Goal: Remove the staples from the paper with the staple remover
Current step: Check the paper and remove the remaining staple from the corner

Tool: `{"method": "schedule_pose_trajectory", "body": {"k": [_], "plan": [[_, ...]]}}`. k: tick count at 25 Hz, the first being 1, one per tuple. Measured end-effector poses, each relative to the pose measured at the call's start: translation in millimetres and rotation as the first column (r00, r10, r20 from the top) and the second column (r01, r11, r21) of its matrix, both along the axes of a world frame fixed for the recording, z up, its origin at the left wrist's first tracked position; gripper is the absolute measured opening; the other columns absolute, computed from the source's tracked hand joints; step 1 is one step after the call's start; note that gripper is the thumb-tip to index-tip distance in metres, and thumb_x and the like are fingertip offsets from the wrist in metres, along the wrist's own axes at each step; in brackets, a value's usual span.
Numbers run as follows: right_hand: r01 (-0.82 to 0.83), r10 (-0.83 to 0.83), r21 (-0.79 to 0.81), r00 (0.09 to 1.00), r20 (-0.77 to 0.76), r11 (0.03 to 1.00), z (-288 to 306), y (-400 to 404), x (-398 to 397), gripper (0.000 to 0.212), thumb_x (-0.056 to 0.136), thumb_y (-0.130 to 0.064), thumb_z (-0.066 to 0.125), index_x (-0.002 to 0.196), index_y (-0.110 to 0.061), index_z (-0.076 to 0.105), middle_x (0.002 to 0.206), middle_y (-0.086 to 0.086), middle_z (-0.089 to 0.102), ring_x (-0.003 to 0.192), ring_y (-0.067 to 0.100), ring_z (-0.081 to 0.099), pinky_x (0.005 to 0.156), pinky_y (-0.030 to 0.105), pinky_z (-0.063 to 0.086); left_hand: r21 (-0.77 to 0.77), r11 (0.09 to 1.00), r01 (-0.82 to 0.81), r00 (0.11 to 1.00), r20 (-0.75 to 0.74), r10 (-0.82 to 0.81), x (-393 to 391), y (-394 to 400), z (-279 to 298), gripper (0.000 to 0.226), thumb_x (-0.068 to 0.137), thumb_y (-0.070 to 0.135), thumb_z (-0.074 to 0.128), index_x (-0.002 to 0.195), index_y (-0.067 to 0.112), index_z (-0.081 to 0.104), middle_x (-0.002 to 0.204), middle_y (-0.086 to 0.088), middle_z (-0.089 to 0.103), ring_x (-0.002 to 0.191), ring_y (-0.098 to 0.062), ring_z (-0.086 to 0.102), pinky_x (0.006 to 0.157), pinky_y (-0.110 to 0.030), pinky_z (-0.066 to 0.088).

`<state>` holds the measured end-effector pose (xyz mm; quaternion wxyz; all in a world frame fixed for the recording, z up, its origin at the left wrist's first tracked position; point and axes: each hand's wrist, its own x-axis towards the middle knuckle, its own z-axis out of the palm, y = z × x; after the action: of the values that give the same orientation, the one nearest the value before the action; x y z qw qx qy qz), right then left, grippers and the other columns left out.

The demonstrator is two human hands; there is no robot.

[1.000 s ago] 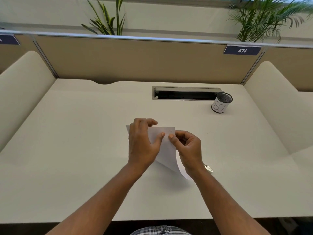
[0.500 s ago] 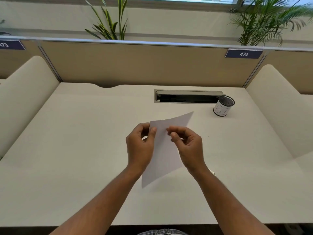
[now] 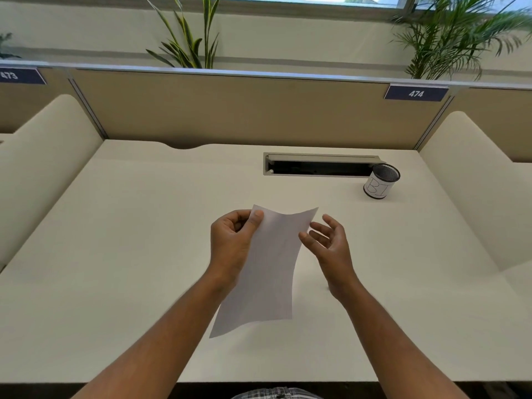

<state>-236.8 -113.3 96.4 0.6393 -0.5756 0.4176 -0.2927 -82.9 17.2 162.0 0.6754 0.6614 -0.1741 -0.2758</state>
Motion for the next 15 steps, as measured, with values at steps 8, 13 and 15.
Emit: {"method": "schedule_pose_trajectory", "body": {"k": [8,13,15], "plan": [[-0.09,0.071,0.16,0.99,0.119,0.983,-6,-5,-11,0.043,0.088,-0.018,0.078,0.127,-0.013,0.061,0.116,0.005,0.077,0.106,0.022,0.074,0.087,0.037,0.056,-0.008,1.0,0.021,1.0,-0.006,-0.021,6,-2,2,0.024,0.092,0.036,0.07,0.092,0.012,0.075,0.08,0.0,0.073,0.071,-0.013,0.065,0.065,-0.028,0.054],[0.026,-0.049,0.134,0.983,0.174,0.991,-10,-8,-14,0.026,0.089,-0.004,0.072,0.115,-0.003,0.07,0.11,0.016,0.078,0.095,0.029,0.074,0.09,0.045,0.059,-0.044,0.999,0.014,1.0,-0.008,-0.014,17,0,-12,0.025,0.094,0.035,0.068,0.102,0.012,0.071,0.091,-0.002,0.076,0.079,-0.018,0.072,0.07,-0.036,0.06],[0.071,-0.093,0.112,0.976,0.199,0.991,-8,-8,-13,0.023,0.089,-0.003,0.072,0.112,-0.004,0.07,0.107,0.015,0.078,0.092,0.028,0.074,0.084,0.039,0.062,0.035,0.998,0.058,0.995,0.077,-0.06,18,5,-26,0.021,0.091,0.033,0.072,0.104,0.017,0.07,0.097,0.0,0.077,0.087,-0.019,0.075,0.078,-0.043,0.063]]}}
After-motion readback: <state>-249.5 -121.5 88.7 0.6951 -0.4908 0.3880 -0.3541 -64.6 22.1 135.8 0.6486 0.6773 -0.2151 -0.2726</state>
